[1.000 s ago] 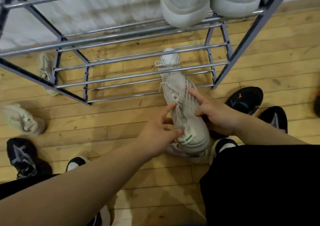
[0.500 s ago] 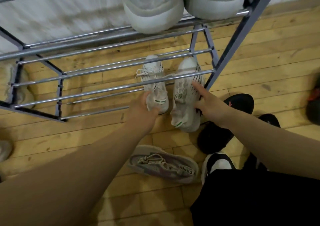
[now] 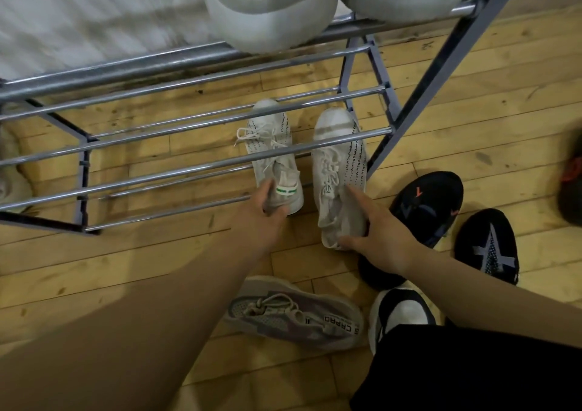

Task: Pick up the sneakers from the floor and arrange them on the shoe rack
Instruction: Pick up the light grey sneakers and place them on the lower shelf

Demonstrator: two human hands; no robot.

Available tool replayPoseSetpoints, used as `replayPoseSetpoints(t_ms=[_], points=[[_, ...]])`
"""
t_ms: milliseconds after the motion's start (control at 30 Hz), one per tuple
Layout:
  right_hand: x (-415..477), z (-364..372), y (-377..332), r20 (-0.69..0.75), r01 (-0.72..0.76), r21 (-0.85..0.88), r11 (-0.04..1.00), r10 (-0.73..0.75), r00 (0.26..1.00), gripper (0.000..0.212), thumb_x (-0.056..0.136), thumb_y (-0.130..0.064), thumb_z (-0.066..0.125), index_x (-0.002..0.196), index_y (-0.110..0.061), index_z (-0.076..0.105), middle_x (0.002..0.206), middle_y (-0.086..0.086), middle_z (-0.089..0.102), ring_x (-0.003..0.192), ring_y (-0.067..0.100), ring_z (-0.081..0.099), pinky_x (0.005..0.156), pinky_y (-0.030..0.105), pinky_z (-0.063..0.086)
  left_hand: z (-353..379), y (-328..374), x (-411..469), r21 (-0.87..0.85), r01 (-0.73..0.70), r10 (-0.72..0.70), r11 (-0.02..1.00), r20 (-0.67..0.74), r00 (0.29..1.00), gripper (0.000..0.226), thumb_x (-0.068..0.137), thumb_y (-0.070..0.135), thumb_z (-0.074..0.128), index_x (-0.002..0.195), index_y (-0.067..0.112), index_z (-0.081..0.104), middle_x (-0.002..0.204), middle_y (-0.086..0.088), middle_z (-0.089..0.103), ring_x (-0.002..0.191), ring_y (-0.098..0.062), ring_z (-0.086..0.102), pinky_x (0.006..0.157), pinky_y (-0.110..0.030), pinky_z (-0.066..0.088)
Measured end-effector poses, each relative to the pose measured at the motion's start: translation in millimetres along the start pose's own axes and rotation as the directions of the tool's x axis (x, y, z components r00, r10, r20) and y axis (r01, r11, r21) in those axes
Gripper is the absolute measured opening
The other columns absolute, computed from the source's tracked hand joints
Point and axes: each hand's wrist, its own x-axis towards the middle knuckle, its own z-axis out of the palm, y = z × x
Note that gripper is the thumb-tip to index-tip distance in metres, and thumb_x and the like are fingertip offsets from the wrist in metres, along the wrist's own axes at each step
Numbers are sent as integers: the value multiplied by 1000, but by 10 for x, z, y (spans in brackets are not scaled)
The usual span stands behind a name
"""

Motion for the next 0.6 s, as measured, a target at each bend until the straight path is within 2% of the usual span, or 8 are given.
replayPoseSetpoints(t_ms=[133, 233, 300, 367, 467, 500, 533, 600], points=[[52, -41, -53, -62, -14, 184, 983, 25, 998, 96, 78, -30, 88, 154, -48, 31, 135, -21, 50, 110, -1, 58, 73, 2, 46, -35, -25, 23, -49, 13, -13, 999, 6, 1000, 71, 94, 41, 67, 153, 53, 29, 152, 3, 52, 125, -22, 61, 102, -49, 54], [148, -111, -208, -105, 3, 223, 975, 21, 994, 93, 82, -27, 85, 157, -41, 32, 140, -19, 44, 111, -3, 52, 73, -2, 42, -71, -73, 48, -65, 9, -8, 998, 13, 1000, 74, 94, 43, 69, 156, 49, 28, 151, 2, 53, 127, -22, 60, 104, -49, 53], [239, -178, -331, -122, -5, 233, 972, 35, 992, 92, 86, -29, 82, 158, -41, 26, 138, -15, 45, 116, 4, 53, 79, 6, 44, -84, -95, 59, -88, 15, -14, 996, 14, 1000, 74, 94, 43, 69, 156, 48, 30, 152, 2, 53, 128, -22, 59, 106, -49, 51], [305, -220, -426, -136, -19, 191, 981, 45, 990, 89, 92, -35, 75, 161, -40, 19, 150, -12, 43, 134, 14, 46, 92, 19, 42, -93, -105, 63, -103, 24, -23, 994, 15, 1000, 72, 94, 45, 68, 156, 48, 30, 153, 2, 51, 129, -23, 58, 107, -50, 50], [297, -153, -439, -136, -63, 187, 980, 90, 987, 84, 96, -41, 67, 161, -40, 15, 165, -8, 30, 147, 20, 36, 103, 24, 35, -93, -105, 72, -130, 28, -27, 991, 12, 1000, 69, 95, 46, 66, 155, 49, 32, 152, 1, 52, 129, -23, 58, 107, -50, 51], [275, -100, -418, -124, -90, 229, 969, 120, 985, 81, 97, -41, 66, 160, -44, 14, 165, -8, 29, 146, 22, 38, 105, 26, 40, -88, -106, 77, -147, 32, -31, 989, 12, 999, 68, 96, 46, 66, 154, 50, 33, 152, 1, 52, 128, -24, 58, 105, -49, 52], [259, -45, -387, -110, -108, 272, 956, 142, 984, 79, 98, -41, 65, 159, -48, 15, 165, -8, 29, 143, 24, 43, 102, 31, 49, -83, -108, 85, -176, 37, -36, 984, 8, 999, 66, 96, 47, 65, 154, 50, 33, 152, 1, 51, 126, -24, 60, 103, -47, 54], [251, 32, -308, -105, -108, 356, 928, 154, 982, 74, 99, -39, 64, 157, -53, 21, 163, -8, 33, 131, 21, 55, 83, 29, 60, -64, -115, 96, -222, 48, -52, 974, -9, 999, 63, 97, 45, 65, 153, 50, 37, 150, 0, 52, 121, -24, 64, 96, -45, 58]])
